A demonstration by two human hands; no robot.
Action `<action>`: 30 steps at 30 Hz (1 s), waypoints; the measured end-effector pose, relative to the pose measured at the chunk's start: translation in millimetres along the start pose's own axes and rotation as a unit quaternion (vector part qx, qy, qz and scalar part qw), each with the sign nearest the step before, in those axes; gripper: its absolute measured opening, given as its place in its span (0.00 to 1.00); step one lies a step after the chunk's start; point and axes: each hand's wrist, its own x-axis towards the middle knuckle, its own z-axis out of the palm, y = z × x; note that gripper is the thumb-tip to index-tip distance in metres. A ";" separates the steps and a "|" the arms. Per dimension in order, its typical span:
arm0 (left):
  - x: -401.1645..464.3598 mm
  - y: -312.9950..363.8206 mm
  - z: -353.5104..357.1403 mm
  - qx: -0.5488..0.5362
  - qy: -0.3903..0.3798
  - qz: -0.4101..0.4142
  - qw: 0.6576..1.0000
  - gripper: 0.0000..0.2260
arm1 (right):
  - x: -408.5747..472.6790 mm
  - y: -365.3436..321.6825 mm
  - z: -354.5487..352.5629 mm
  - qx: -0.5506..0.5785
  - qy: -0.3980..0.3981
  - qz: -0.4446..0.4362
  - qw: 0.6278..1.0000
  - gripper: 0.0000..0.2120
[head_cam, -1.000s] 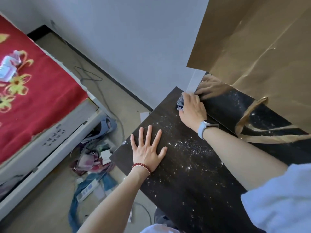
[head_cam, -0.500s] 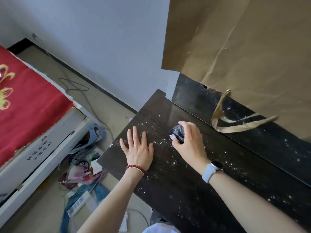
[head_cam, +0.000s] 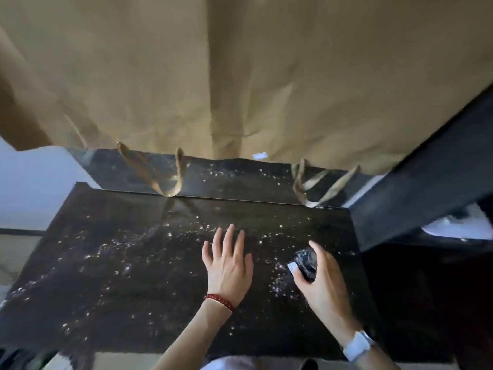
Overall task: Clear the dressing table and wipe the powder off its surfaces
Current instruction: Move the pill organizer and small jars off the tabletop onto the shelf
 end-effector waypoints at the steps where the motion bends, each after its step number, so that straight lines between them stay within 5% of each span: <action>1: 0.2 30.7 8.0 0.002 -0.001 0.029 1.000 0.22 | -4.2 23.3 -18.3 0.004 0.016 0.019 1.000 0.30; 8: -14.0 233.0 63.7 -0.004 -0.038 0.170 0.985 0.25 | -31.3 176.2 -127.5 -0.020 0.070 0.085 0.994 0.29; 13: -2.5 313.7 81.9 -0.088 -0.013 0.103 0.991 0.32 | -15.8 238.7 -180.0 -0.014 0.098 0.107 0.989 0.28; 23: 20.5 314.5 98.3 -0.065 0.004 0.114 0.991 0.37 | 87.0 264.1 -226.3 -0.063 0.132 0.101 0.984 0.27; 30: 27.9 307.4 99.7 -0.055 0.008 0.135 0.989 0.39 | 132.1 264.3 -216.8 -0.116 0.079 0.128 0.982 0.27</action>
